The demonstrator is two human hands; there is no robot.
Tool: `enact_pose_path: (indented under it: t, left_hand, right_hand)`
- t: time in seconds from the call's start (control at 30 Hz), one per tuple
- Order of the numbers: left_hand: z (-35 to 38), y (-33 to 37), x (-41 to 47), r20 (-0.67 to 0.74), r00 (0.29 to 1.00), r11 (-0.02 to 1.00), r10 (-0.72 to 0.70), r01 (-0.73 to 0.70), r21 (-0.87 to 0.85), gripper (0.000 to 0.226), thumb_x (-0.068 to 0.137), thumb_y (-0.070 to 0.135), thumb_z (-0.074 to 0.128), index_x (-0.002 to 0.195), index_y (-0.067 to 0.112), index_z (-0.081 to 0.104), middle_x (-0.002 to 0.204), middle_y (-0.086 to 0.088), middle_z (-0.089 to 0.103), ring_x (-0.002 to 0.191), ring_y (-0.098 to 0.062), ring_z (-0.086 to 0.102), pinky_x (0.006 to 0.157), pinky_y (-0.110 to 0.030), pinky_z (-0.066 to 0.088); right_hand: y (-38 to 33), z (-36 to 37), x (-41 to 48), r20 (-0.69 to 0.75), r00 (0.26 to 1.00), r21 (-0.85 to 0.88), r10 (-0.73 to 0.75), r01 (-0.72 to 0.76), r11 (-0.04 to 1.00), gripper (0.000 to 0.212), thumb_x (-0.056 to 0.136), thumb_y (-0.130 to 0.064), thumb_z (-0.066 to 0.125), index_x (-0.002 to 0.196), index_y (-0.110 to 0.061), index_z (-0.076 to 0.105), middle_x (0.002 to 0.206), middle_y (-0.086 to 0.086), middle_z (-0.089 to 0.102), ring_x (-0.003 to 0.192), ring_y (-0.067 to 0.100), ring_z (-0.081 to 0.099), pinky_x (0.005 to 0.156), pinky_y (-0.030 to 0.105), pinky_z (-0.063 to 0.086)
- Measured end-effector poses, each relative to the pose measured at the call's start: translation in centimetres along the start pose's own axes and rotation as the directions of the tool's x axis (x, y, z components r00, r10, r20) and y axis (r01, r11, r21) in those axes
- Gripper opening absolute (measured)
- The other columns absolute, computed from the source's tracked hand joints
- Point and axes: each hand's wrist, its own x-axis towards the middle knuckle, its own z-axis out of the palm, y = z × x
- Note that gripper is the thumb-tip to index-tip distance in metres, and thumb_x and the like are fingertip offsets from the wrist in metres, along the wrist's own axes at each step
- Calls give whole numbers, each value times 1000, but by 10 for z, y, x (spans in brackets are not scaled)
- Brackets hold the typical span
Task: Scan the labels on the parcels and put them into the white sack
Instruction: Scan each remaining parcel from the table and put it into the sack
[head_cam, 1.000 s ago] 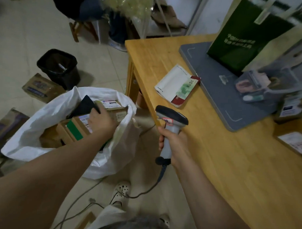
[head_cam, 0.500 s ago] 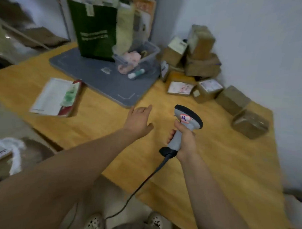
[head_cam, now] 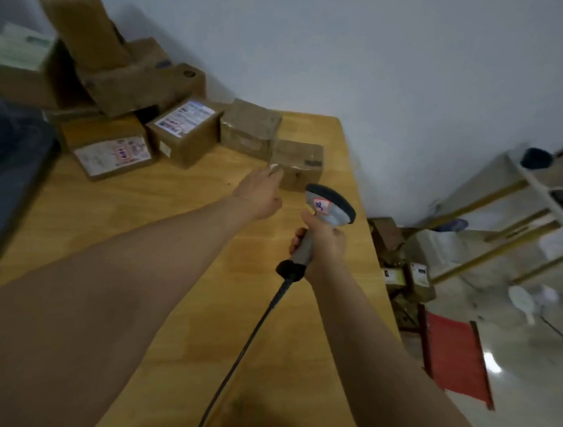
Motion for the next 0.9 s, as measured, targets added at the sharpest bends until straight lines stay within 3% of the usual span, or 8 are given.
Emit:
enact_pose_path:
  t: [0.13, 0.27, 0.43, 0.53, 0.6, 0.7, 0.77, 0.9]
  left_hand:
    - [12, 23, 66, 70, 997, 990, -32, 22, 140, 83, 91, 25, 60, 153, 6, 8, 158, -15, 14, 146, -31, 11, 118, -42, 17]
    - [24, 29, 113, 151, 985, 975, -88, 54, 215, 97, 89, 36, 62, 153, 10, -6, 160, -14, -9, 147, -31, -12, 121, -42, 4]
    - [35, 30, 139, 146, 986, 962, -85, 43, 271, 116, 80, 46, 71, 152, 14, -13, 158, -16, -21, 146, -36, -10, 119, -46, 6]
    - [35, 34, 149, 97, 993, 956, -69, 38, 290, 127, 73, 50, 77, 151, 14, -17, 158, -20, -13, 145, -40, 2, 117, -49, 10]
    - [35, 33, 152, 96, 993, 950, -72, 38, 311, 129, 71, 50, 78, 151, 13, -16, 157, -21, 11, 142, -39, 14, 115, -49, 18]
    - [38, 26, 142, 83, 993, 911, -88, 47, 409, 115, 64, 60, 76, 149, 10, 16, 141, -14, 38, 130, -34, 30, 107, -47, 26]
    - [41, 21, 129, 46, 995, 905, -87, 60, 421, 99, 60, 58, 75, 137, 12, 34, 132, -11, 43, 123, -32, 33, 105, -49, 24]
    - [50, 4, 82, -19, 1000, 952, 22, -15, 306, 94, 60, 47, 79, 135, 13, 33, 131, -14, 39, 125, -33, 32, 108, -45, 24]
  right_hand:
    - [4, -20, 32, -19, 999, -36, 51, -52, 998, 17, 89, -17, 68, 90, -6, 56, 46, 4, 56, 37, 18, 49, 45, 28, 44]
    - [12, -36, 58, -2, 996, -44, 84, -84, 996, 15, 91, -17, 67, 86, -6, 58, 45, 3, 56, 36, 18, 49, 42, 26, 43]
    - [17, -41, 73, 20, 994, -9, 108, -108, 994, 11, 90, -15, 67, 91, -7, 59, 47, 4, 57, 37, 19, 49, 44, 28, 43]
    - [17, -44, 76, 32, 994, -5, 106, -106, 994, 9, 91, -14, 66, 92, -8, 59, 48, 4, 56, 38, 19, 50, 43, 28, 43]
    - [16, -44, 77, 20, 993, -3, 113, -113, 994, 9, 91, -13, 66, 92, -8, 58, 47, 4, 56, 37, 19, 50, 43, 27, 43]
    - [13, -43, 75, -1, 993, -7, 119, -119, 993, 11, 91, -13, 66, 90, -7, 58, 46, 4, 56, 37, 19, 49, 43, 28, 43]
    - [11, -43, 72, -14, 993, -3, 119, -119, 993, 13, 91, -13, 67, 86, -6, 57, 46, 4, 55, 36, 19, 49, 43, 27, 43]
    - [9, -48, 63, -46, 993, 15, 112, -112, 994, 18, 89, -12, 68, 79, -5, 54, 46, 5, 53, 35, 17, 48, 41, 25, 42]
